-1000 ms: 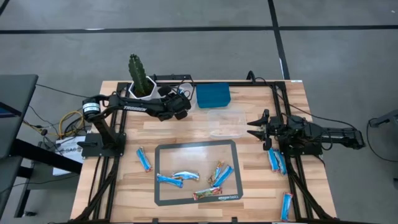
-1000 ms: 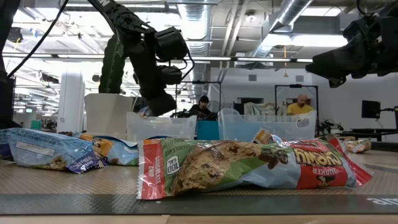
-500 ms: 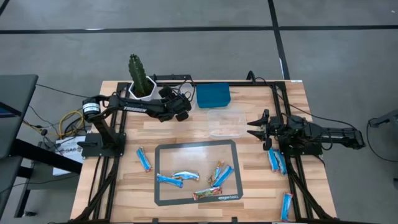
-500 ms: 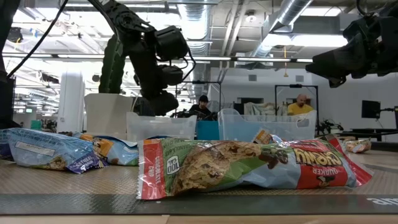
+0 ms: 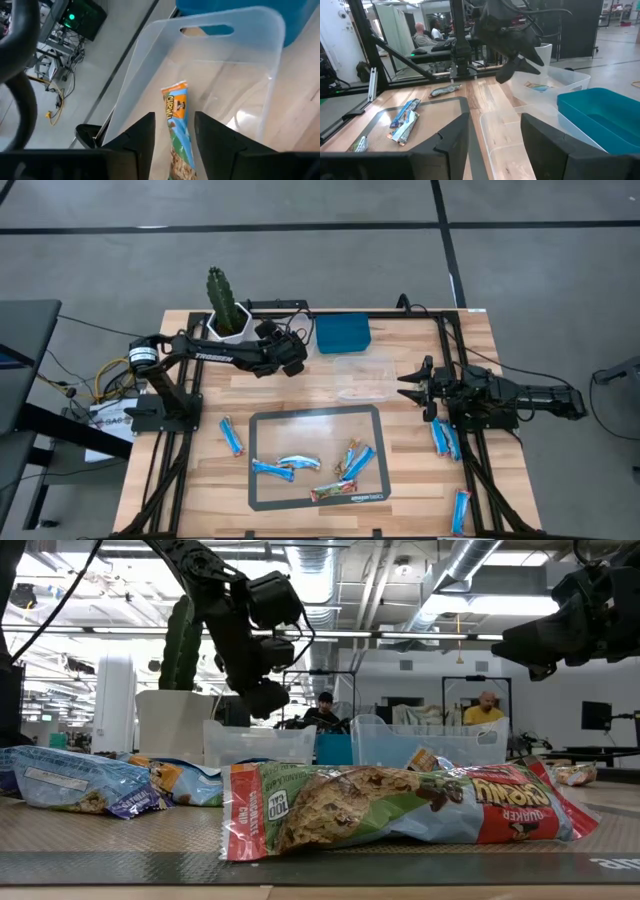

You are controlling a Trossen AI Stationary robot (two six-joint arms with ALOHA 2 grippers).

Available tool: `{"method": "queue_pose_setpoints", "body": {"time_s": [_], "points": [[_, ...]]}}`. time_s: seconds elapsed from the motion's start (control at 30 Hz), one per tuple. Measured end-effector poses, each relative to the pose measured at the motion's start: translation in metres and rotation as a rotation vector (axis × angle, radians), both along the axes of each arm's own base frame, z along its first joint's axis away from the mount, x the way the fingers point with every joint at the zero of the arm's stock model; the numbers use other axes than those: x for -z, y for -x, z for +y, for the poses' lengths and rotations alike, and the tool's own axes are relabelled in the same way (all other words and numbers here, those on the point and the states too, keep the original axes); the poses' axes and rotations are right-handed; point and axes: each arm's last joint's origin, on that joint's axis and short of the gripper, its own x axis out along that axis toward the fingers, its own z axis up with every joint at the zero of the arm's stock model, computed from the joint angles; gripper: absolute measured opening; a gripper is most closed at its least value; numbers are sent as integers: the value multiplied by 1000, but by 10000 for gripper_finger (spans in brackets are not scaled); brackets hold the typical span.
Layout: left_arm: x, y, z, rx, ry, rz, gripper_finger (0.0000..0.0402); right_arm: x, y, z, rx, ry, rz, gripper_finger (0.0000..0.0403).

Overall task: Pick and place Granola Bars by type
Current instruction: Put the yellow granola bar into the top transparent bin

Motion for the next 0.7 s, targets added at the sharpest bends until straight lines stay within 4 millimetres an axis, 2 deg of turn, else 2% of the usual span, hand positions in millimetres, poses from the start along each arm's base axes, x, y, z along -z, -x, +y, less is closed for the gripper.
{"method": "queue_pose_setpoints", "body": {"time_s": [0.13, 0.33, 0.57, 0.7], "points": [[-12, 4, -12, 30, 31, -56, 128, 0, 0, 0, 0, 0, 0, 170], [-28, 22, -39, 121, 95, -153, 128, 0, 0, 0, 0, 0, 0, 170], [-41, 54, -80, 339, 225, -243, 127, 0, 0, 0, 0, 0, 0, 170], [-41, 73, -101, 472, 339, -290, 127, 0, 0, 0, 0, 0, 0, 170]]}}
